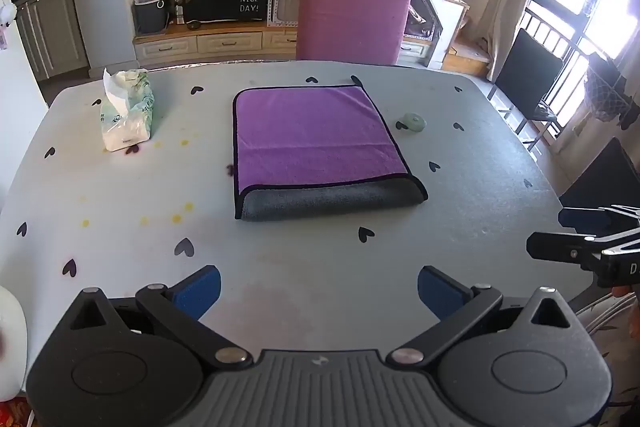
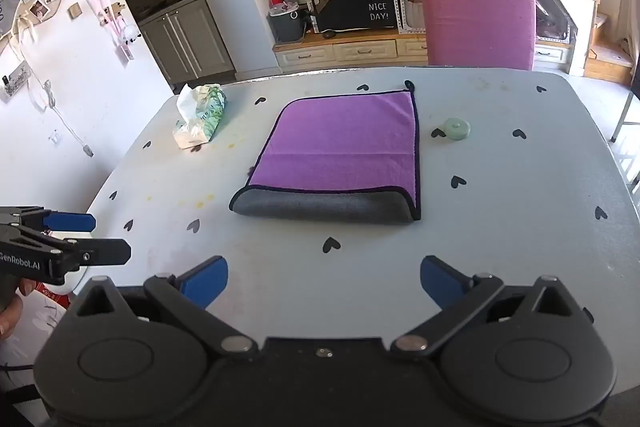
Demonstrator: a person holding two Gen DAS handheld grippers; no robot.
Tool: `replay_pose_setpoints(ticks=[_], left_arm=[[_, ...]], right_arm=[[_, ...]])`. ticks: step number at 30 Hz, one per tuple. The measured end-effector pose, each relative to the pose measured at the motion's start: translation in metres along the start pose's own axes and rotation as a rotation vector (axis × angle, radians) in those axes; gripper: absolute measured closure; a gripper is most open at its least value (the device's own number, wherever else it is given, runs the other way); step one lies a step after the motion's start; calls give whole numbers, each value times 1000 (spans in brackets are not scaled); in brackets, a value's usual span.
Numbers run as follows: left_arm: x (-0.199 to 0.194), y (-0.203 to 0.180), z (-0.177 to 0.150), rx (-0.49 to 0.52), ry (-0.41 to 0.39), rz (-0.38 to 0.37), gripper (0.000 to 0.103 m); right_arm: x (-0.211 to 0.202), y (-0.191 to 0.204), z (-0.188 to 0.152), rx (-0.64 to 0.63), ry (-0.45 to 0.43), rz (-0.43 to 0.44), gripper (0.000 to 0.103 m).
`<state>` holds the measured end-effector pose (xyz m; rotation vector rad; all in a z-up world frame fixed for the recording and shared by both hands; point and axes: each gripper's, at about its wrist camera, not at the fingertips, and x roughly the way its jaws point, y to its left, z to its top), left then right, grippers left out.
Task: Fold towel
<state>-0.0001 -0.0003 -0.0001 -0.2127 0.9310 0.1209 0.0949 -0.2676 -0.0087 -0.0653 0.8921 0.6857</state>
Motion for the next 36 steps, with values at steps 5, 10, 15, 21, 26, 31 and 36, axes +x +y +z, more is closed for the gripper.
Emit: replay_pose_setpoints(ticks=[5, 10, 15, 21, 26, 31, 36], left_arm=[[0, 0, 0, 1, 2, 2, 0], [0, 0, 0, 0, 2, 2, 0], [0, 0, 0, 1, 1, 1, 0], [0, 0, 0, 0, 2, 3, 0], [0, 0, 0, 0, 3, 2, 0], [0, 0, 0, 0, 3, 2, 0], [0, 0, 0, 0, 3, 2, 0]], right_arm=[[1, 1, 0, 4, 5, 7, 1], [1, 4, -1, -3, 5, -1, 1], [2, 1, 0, -2, 5, 0, 1], [1, 0, 0, -5, 5, -2, 1], [1, 0, -1, -5, 5, -2, 1], [2, 0, -1, -6, 6, -1, 1], [2, 1, -1, -6, 6, -3, 1]])
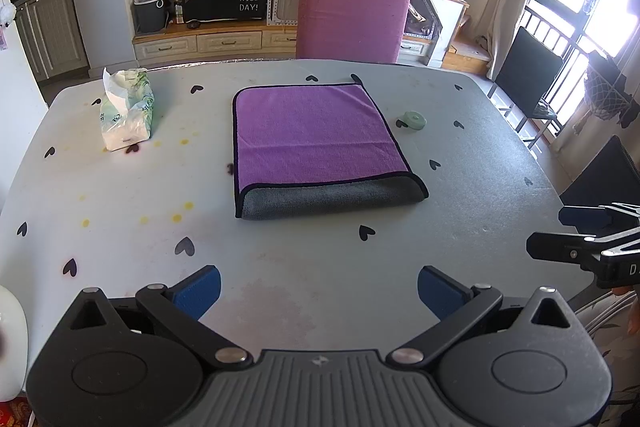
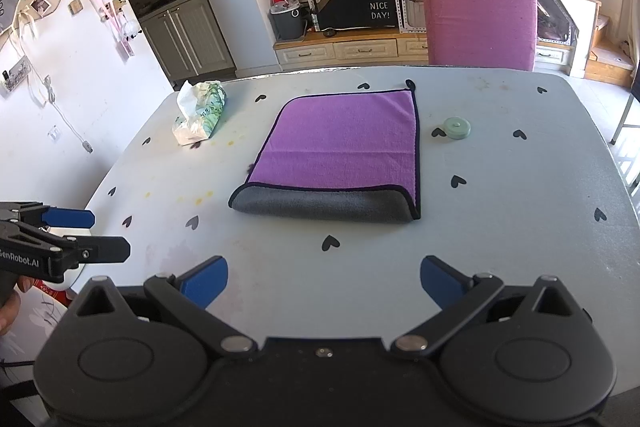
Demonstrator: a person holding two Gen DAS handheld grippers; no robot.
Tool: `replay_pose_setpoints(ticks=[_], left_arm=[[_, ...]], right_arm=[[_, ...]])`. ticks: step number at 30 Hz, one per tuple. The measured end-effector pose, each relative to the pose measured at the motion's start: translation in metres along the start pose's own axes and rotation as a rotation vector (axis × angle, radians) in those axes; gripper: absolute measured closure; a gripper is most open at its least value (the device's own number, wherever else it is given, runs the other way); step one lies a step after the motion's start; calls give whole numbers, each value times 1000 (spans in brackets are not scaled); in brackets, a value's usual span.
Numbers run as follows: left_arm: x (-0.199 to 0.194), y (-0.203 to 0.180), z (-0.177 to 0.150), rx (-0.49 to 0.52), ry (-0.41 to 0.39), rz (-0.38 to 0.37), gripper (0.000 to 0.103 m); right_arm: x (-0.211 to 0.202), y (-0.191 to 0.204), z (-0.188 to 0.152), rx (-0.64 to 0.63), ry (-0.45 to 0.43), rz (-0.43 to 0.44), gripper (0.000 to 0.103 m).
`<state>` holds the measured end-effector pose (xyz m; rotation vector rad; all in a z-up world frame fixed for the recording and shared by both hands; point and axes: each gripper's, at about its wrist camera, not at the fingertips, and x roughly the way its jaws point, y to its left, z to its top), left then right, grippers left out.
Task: Fold towel
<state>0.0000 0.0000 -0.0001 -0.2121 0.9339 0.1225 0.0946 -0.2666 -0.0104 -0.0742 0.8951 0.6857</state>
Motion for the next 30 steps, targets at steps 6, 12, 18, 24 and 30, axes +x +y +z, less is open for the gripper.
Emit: replay_pose_setpoints(ticks=[6, 12, 18, 24, 30], left_arm=[[0, 0, 0, 1, 0, 1, 0], [0, 0, 0, 0, 0, 0, 0], [0, 0, 0, 0, 1, 0, 0], [0, 0, 0, 0, 1, 0, 0], [0, 0, 0, 0, 1, 0, 0]], right_arm=[[0, 0, 0, -1, 0, 0, 1], [0, 0, 0, -1, 0, -1, 1], [1, 0, 0, -2, 2, -1, 1], [2, 1, 0, -3, 2, -2, 1], [1, 0, 0, -4, 4, -3, 1]])
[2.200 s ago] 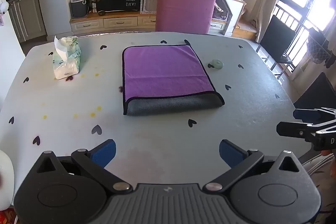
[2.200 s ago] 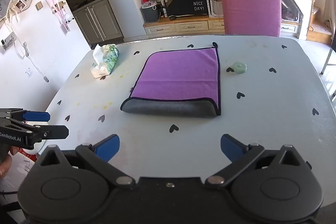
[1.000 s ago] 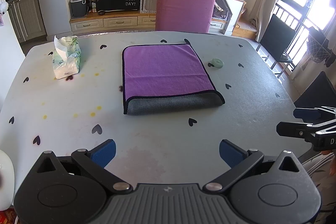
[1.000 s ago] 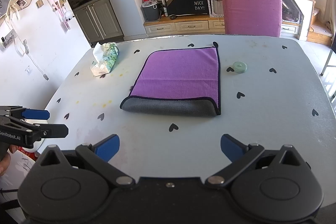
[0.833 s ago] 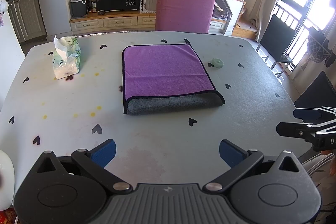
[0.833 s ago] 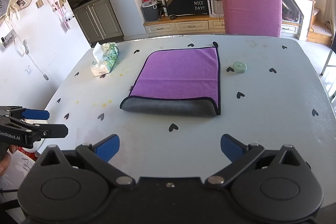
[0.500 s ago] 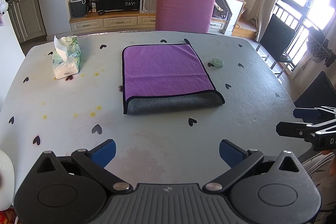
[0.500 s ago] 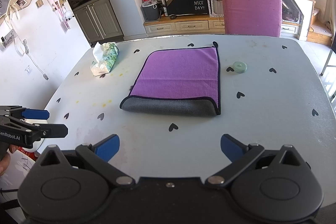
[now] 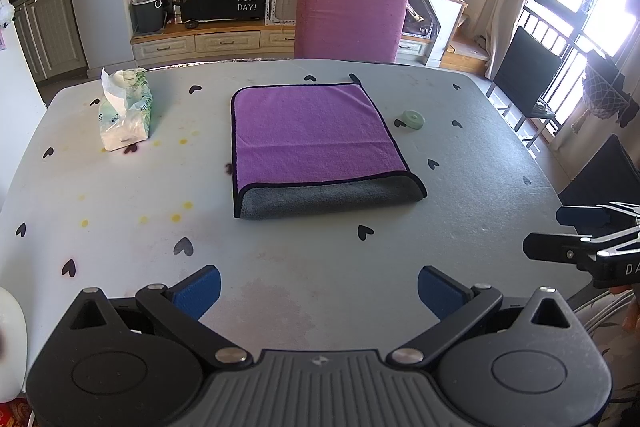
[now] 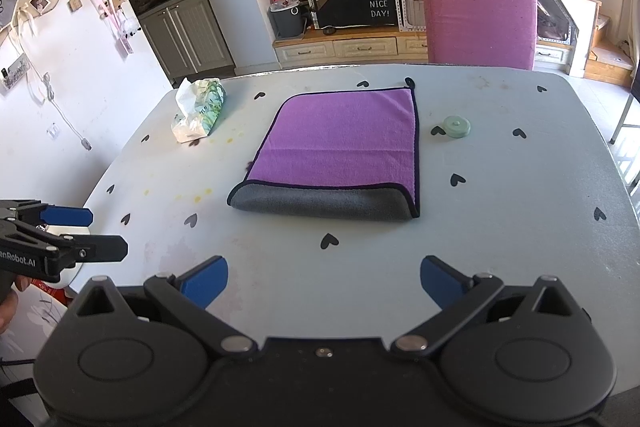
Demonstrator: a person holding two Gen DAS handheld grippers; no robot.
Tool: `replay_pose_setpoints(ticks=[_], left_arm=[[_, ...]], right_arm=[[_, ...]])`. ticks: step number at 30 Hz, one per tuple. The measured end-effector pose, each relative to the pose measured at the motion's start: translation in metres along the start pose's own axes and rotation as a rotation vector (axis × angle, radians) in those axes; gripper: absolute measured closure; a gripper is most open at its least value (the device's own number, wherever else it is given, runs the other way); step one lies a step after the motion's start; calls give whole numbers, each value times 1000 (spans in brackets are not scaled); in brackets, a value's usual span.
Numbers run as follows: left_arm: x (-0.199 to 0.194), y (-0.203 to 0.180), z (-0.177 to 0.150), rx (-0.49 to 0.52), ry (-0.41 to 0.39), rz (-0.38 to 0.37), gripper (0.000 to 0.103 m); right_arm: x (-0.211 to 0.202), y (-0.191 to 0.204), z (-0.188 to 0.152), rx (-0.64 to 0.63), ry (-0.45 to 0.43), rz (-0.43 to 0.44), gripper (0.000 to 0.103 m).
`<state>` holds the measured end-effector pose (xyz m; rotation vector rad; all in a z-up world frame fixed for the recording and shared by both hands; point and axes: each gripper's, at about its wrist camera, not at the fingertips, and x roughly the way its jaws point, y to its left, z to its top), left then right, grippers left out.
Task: Fold towel
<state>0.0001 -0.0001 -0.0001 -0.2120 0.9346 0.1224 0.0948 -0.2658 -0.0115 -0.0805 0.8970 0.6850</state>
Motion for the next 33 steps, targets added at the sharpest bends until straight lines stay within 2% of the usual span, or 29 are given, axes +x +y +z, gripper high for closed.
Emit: replay_pose_setpoints(ticks=[33], left_arm=[[0, 0, 0, 0, 0, 0, 0]], right_arm=[[5, 0, -3, -5, 2, -7, 0]])
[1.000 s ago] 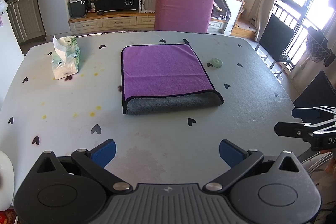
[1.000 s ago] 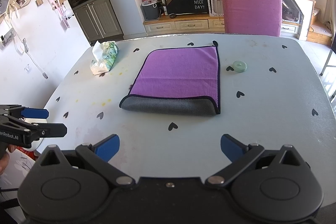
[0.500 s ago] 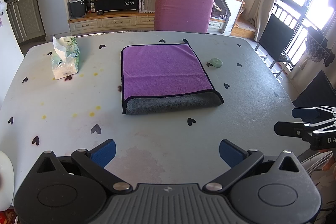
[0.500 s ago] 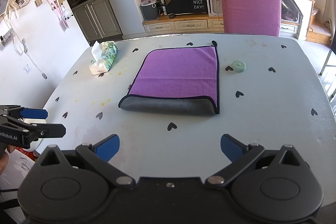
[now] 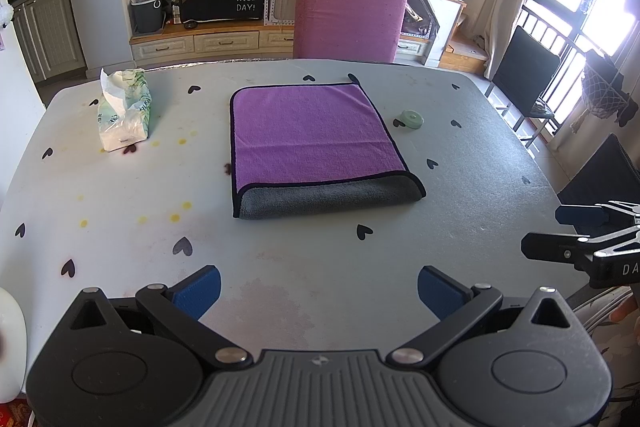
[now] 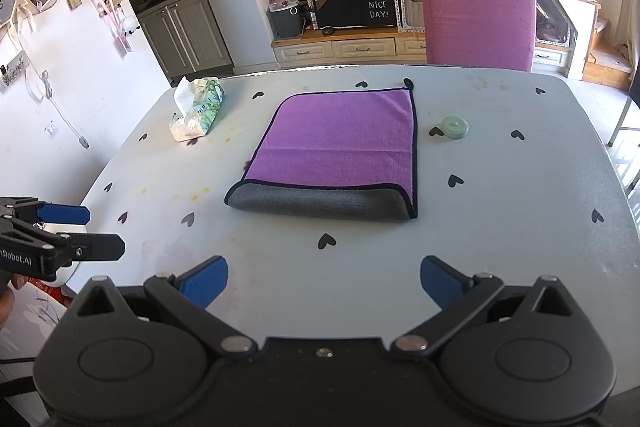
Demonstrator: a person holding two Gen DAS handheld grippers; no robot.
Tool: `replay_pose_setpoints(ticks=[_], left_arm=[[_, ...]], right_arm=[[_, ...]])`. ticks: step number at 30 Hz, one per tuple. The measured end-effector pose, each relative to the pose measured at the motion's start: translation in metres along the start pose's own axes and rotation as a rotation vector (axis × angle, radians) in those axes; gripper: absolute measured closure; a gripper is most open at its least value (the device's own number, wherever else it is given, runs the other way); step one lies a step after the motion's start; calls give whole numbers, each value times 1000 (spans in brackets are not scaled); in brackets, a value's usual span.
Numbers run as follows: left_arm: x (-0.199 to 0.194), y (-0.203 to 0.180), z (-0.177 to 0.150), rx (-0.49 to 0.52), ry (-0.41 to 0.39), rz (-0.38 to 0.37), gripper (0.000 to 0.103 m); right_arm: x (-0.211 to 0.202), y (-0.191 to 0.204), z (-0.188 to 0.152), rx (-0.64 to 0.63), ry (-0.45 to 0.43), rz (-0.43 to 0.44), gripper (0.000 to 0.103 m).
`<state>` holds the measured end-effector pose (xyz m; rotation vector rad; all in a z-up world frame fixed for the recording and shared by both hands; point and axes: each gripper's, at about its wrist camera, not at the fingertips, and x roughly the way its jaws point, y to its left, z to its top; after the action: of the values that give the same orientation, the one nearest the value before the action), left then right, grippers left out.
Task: Fold towel
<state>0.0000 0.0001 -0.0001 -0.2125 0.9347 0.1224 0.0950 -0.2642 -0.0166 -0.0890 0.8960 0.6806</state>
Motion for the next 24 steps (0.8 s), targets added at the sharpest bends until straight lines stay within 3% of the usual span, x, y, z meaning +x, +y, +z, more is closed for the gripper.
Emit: replay_pose_setpoints(ticks=[24], left_arm=[[9, -4, 3, -18, 9, 21, 0]], right_arm=[[4, -4, 5, 6, 5, -16, 0]])
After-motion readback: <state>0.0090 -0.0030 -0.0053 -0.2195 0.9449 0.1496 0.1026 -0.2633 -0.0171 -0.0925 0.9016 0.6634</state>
